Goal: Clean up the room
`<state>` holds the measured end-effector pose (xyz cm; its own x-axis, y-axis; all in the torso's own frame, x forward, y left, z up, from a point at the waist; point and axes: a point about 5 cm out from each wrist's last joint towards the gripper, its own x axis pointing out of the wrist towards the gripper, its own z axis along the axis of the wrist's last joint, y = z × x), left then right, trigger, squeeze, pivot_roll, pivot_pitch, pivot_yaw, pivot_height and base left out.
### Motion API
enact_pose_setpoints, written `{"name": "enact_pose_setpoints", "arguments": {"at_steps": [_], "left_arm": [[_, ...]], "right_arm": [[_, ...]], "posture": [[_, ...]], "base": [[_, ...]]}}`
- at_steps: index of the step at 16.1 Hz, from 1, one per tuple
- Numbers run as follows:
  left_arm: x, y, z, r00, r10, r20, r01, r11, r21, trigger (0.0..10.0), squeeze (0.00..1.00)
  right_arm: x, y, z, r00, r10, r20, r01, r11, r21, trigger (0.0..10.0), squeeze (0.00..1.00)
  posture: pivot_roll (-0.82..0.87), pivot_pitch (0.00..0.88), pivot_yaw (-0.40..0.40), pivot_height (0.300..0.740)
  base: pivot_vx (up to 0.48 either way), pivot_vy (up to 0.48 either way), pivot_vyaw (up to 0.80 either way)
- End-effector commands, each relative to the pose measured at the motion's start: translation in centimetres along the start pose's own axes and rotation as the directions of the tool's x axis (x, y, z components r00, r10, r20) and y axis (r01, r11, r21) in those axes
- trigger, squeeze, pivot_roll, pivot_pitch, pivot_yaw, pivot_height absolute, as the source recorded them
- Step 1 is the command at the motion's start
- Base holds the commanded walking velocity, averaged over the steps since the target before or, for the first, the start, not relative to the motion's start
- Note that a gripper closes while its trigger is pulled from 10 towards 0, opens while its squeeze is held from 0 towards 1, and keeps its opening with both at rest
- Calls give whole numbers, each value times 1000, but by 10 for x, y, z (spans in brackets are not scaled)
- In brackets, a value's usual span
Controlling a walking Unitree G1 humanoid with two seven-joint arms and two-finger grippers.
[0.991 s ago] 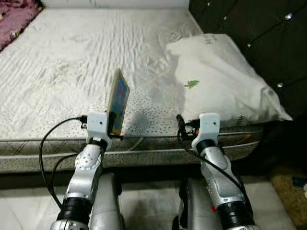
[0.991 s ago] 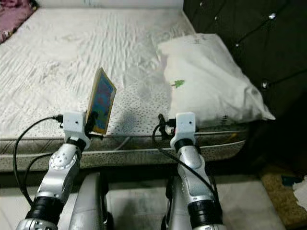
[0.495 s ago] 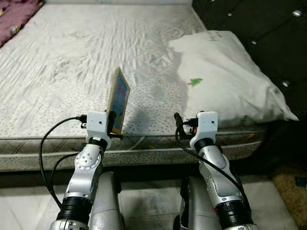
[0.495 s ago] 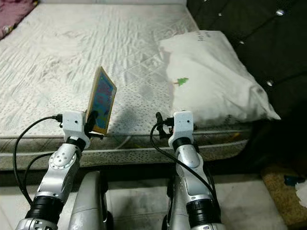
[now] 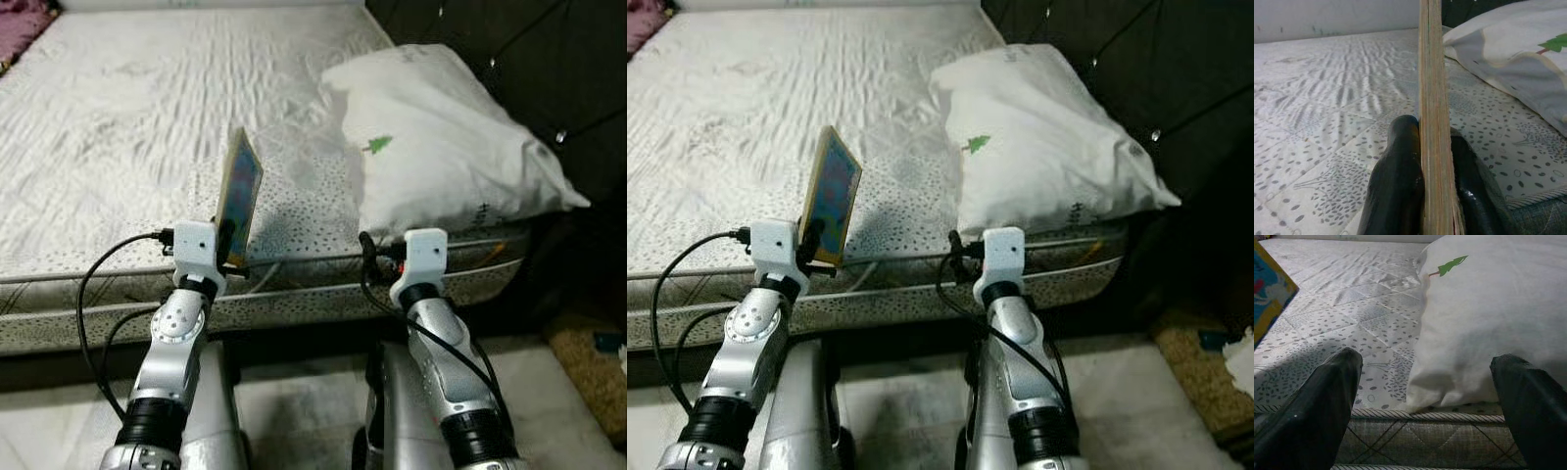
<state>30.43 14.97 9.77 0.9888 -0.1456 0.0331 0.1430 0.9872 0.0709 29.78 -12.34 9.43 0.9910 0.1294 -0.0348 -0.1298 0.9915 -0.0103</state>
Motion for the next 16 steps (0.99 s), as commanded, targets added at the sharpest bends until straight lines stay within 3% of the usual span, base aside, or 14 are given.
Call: {"name": "enact_pose_setpoints", "arguments": {"at_steps": [1, 6, 8, 9, 10, 13, 15, 16], "left_arm": [[2, -5, 1, 1000, -28, 3, 28, 1000, -8, 10000, 0], [4, -6, 2, 1000, -15, 5, 15, 1000, -17, 10000, 0], [7, -6, -1, 1000, 3, -15, -4, 998, -68, 10000, 0], [12, -7, -4, 999, 9, -51, -16, 990, -141, 10000, 0], [21, -13, -8, 995, -7, -98, -19, 964, -264, 10000, 0], [42, -23, 6, 997, -23, -73, -7, 921, -389, 10000, 0], [71, -30, 31, 998, -39, -55, 2, 838, -546, 10000, 0], [74, -31, 33, 998, -41, -57, 1, 821, -571, 10000, 0]], "right_arm": [[3, 1, 1, 1000, 2, 2, -2, 1000, -3, 10000, 0], [3, 0, 1, 1000, 0, 1, 0, 1000, -7, 10000, 0], [2, 0, 1, 1000, -1, 0, 1, 1000, -8, 10000, 0], [1, 0, 1, 1000, 0, 0, 0, 1000, -10, 10000, 0], [-1, -2, 1, 1000, -5, 3, 5, 1000, -17, 10000, 0], [-10, -7, 4, 1000, -9, 17, 10, 999, -44, 10000, 0], [-34, -23, 10, 1000, -10, 24, 13, 995, -102, 10000, 0], [-37, -26, 11, 1000, -12, 22, 15, 994, -110, 10000, 0]], "posture": [[19, 42, 11, 496], [17, 40, 12, 496], [15, 40, 9, 496], [0, 41, 10, 496], [-16, 39, 10, 496], [-58, 43, 10, 496], [-106, 53, 0, 496], [-106, 53, 0, 496]], "base": [[259, 0, 0], [159, 0, 0], [0, 0, 0], [0, 0, 0], [0, 0, 0], [0, 0, 0], [0, 0, 0], [0, 0, 0]]}}
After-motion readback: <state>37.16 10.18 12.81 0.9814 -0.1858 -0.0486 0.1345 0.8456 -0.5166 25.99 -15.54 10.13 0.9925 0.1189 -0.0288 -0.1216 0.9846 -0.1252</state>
